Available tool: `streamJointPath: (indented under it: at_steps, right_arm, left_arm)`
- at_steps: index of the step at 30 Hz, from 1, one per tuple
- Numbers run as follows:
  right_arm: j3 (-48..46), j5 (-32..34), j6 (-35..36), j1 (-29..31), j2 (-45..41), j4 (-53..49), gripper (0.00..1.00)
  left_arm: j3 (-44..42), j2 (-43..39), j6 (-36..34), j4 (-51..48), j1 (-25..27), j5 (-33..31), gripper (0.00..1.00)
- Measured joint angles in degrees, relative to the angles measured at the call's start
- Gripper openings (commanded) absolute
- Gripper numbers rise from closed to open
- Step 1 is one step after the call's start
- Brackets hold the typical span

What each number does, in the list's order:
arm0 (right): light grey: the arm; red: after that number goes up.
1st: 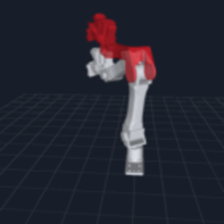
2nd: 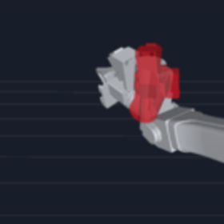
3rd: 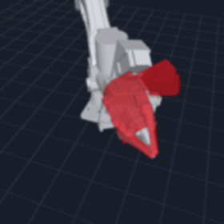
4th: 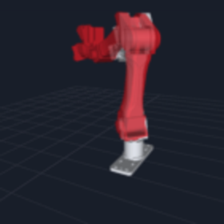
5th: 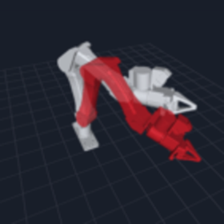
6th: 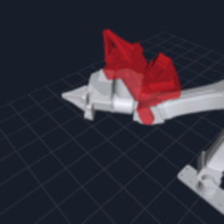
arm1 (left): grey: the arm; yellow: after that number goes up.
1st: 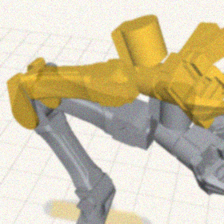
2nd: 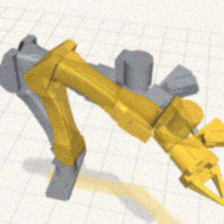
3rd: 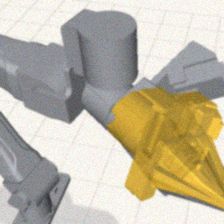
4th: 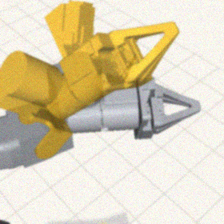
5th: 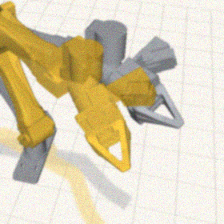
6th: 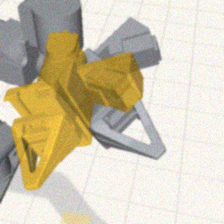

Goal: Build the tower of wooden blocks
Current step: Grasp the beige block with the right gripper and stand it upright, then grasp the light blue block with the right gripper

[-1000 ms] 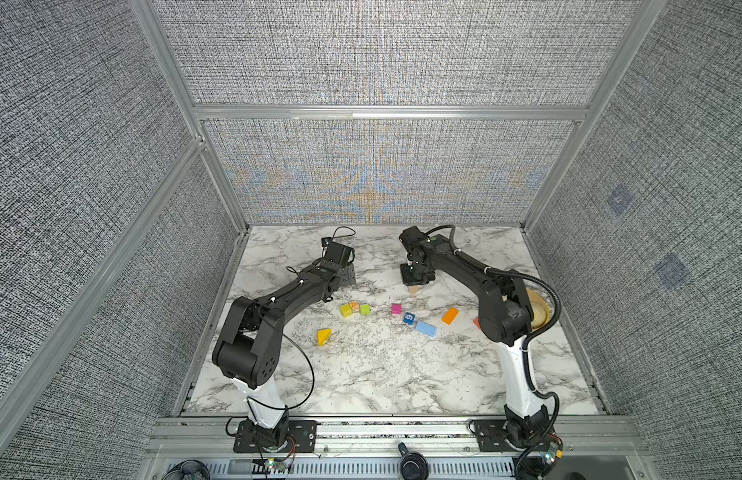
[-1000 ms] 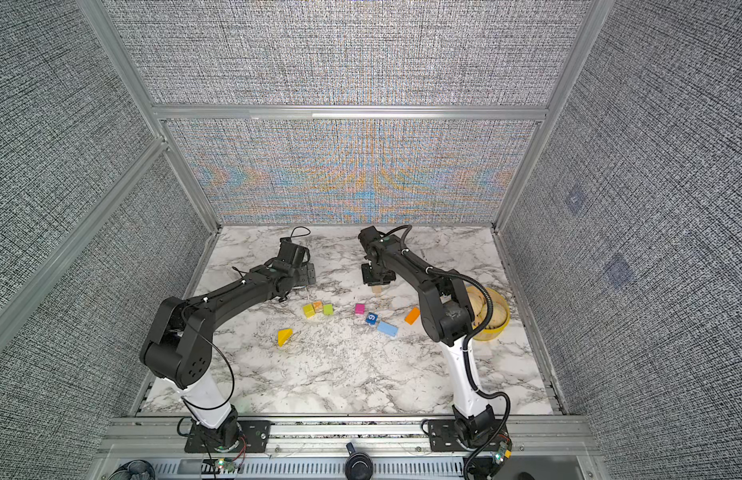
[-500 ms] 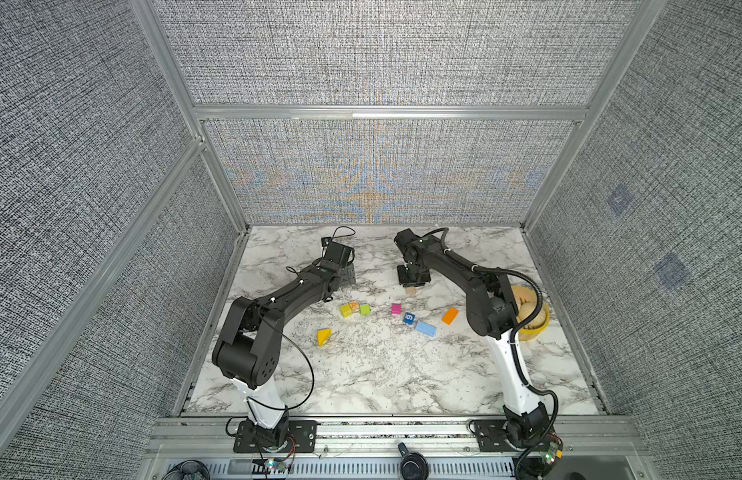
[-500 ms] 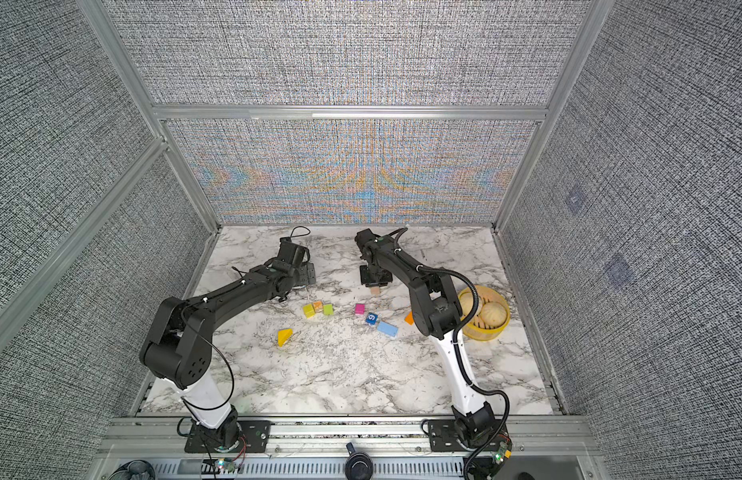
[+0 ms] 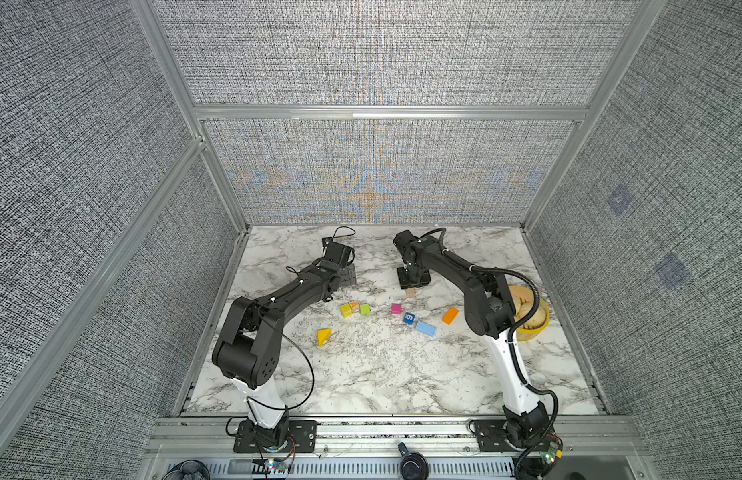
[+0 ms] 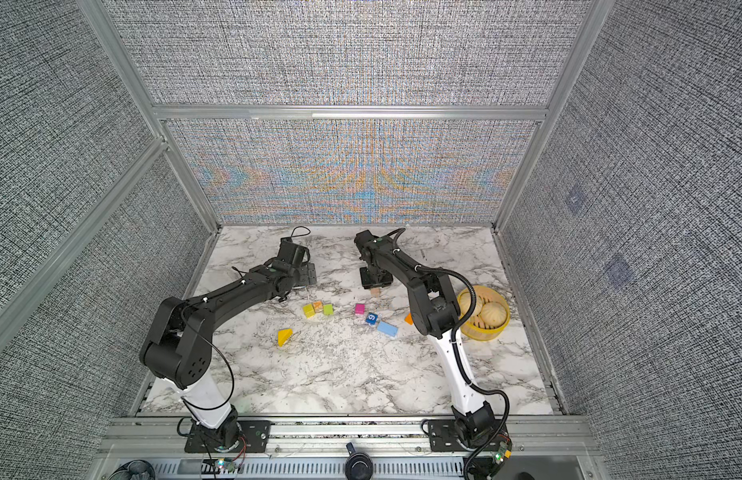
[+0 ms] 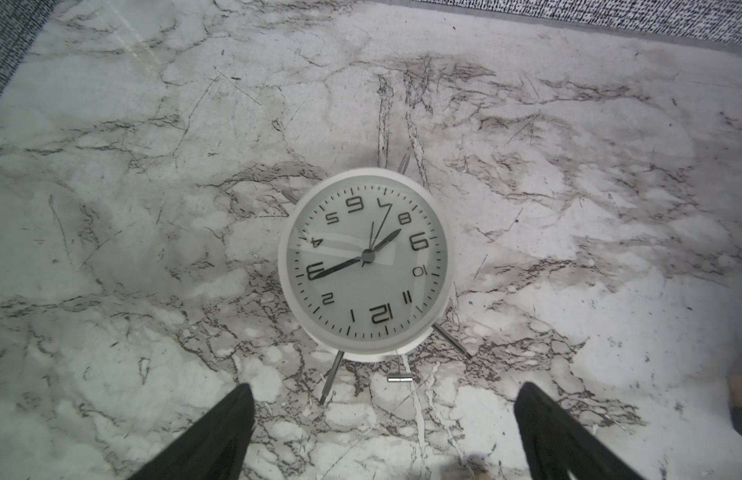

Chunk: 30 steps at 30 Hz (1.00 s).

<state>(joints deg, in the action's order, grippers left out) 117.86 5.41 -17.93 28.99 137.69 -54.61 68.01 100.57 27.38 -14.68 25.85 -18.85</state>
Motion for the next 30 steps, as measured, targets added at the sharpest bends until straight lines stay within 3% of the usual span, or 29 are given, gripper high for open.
streamJointPath:
  at_steps: [8,13,17,23,30]
  right_arm:
    - [-4.5,-0.66,4.85,0.26,-6.69,0.72,0.6]
    - [-18.95,-1.46,8.9,0.7,-19.26,5.77,0.59]
    - [-29.55,-3.32,11.5,0.81,-27.93,10.03,0.52]
    - [-40.3,-5.03,12.26,1.2,-33.57,13.25,0.53]
    - [-46.62,-3.98,12.83,3.89,-35.39,14.64,0.59]
  left_arm:
    - [2.93,0.76,-0.96,-1.68,0.04,2.75,0.99]
    - [1.99,-1.49,-1.31,-3.48,0.59,6.45,0.99]
    - [1.33,-2.99,-1.27,-5.01,2.73,8.37,0.99]
    - [-1.01,-5.99,-0.31,-7.15,5.92,9.51,0.98]
    - [-1.75,-7.39,-0.09,-8.72,7.56,10.73,0.99]
